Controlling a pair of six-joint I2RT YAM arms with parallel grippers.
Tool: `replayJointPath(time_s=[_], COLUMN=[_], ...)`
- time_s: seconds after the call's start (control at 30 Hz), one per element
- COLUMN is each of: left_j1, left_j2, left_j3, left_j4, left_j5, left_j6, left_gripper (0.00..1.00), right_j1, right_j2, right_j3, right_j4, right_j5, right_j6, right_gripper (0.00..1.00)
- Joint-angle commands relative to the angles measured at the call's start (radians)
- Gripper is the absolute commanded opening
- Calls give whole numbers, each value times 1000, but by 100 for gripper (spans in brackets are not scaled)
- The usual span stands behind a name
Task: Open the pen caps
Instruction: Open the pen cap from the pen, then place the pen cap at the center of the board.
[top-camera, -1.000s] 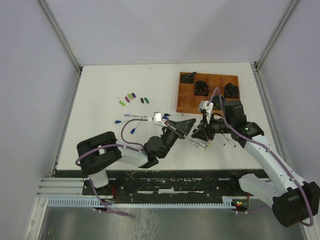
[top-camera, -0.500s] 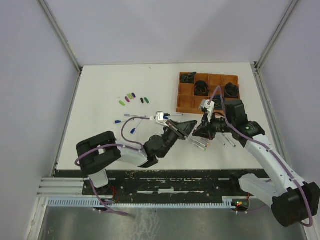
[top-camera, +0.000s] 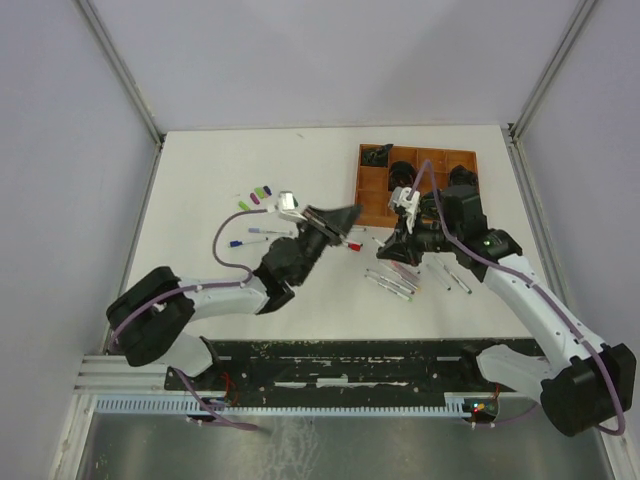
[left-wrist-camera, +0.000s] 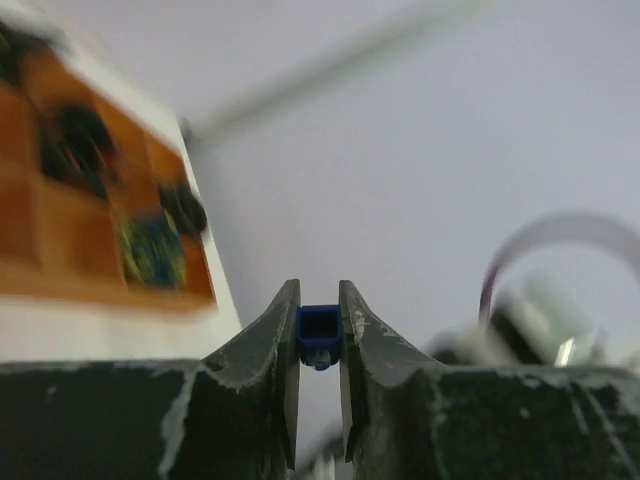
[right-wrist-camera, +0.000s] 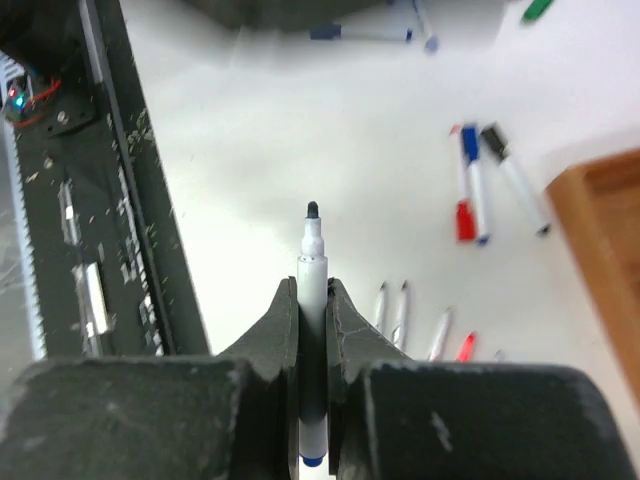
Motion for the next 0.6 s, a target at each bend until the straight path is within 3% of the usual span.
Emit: replayJointPath(time_s=[0.0, 0.17, 0.27, 0.33, 0.43, 0.57], left_j1=[190, 194, 242, 277, 318, 403], left_j2=[-110, -96, -121, -182, -246, -206], left_j3=[47, 39, 44, 56, 93, 222], left_j4=[26, 67, 32, -224, -594, -967], left_j5=[-408, -462, -264, -113, -10, 131], left_j6=[-125, -214, -88, -27, 147, 293], left_gripper=[3, 3, 3, 3, 3, 3], right_j1=[-14, -14, -26, -30, -37, -40], right_j2=[-36, -38, -95, -148, -220, -249], right_j3=[-20, -21, -19, -18, -18, -6], right_j4=[-197, -187, -193, -210, -211, -211], right_j5=[-53, -52, -14, 30, 111, 199], right_j6=[-20, -9, -23, -55, -67, -70], right_gripper=[2, 2, 2, 2, 2, 2])
